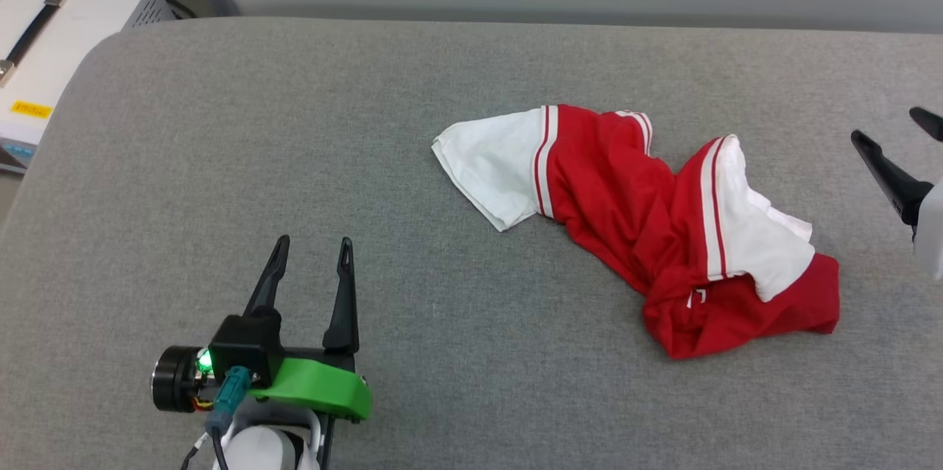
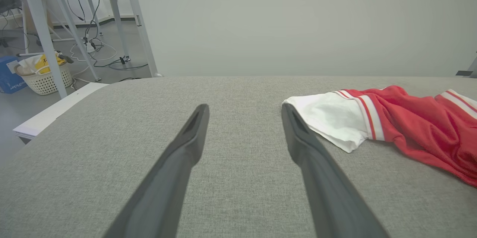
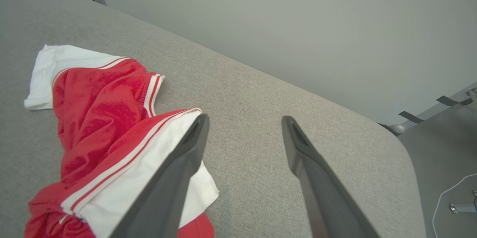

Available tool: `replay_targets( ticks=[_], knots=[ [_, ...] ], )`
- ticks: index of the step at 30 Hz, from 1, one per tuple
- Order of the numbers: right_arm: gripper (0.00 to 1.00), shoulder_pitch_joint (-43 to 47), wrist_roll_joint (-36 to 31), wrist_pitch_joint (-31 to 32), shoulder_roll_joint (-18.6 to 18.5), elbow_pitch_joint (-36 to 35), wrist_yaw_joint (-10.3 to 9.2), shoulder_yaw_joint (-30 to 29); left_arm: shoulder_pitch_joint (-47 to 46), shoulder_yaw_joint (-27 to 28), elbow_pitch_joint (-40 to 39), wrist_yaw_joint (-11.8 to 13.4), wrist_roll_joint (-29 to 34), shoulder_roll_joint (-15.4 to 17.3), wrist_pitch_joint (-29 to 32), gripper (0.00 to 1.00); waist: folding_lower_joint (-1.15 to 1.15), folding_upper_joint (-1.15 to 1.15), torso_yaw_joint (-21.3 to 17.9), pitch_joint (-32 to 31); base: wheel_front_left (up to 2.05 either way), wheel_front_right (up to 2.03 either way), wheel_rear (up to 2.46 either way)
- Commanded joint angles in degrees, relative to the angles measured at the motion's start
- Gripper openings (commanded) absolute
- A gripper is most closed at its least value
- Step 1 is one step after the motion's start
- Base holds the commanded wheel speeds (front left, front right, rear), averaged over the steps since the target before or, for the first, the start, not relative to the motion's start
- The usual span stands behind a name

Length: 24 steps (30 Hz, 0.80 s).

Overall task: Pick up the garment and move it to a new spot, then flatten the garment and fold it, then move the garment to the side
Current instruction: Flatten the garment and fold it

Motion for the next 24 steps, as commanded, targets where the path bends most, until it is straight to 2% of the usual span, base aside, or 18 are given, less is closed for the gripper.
replay_targets(
  ticks=[1,5,10,17,24],
  knots=[
    [1.0,-1.74,2.7,3.62,-1.71,-0.12,-0.05,1.97,-1.55,-0.2,-0.48,0.54,-0.37,-0.27,-0.33,1.0,0.0,0.0,1.32,2.48,0.0,0.0,0.0],
    [1.0,-4.71,9.88,15.53,-5.74,1.35,-0.05,6.33,-3.25,-1.04,-1.23,1.3,-1.26,-0.28,-0.33,1.0,0.0,0.0,2.44,5.13,0.0,0.0,0.0],
    [1.0,-7.76,14.9,24.41,-5.92,5.0,-0.05,9.01,-5.05,-2.13,-1.73,2.09,-2.26,-0.28,-0.33,1.0,0.0,0.0,3.88,8.24,0.0,0.0,0.0],
    [1.0,-8.56,16.96,26.31,-4.1,10.27,-0.05,11.65,-6.86,-3.91,-1.68,3.1,-3.39,-0.29,-0.33,1.0,0.0,0.0,6.23,11.33,0.0,0.0,0.0],
    [1.0,-6.79,16.11,25.44,-3.41,15.02,-0.05,18.03,-7.33,-4.17,-1.24,3.71,-3.6,-0.29,-0.33,1.0,0.0,0.0,6.88,11.71,0.0,0.0,0.0]
  ],
)
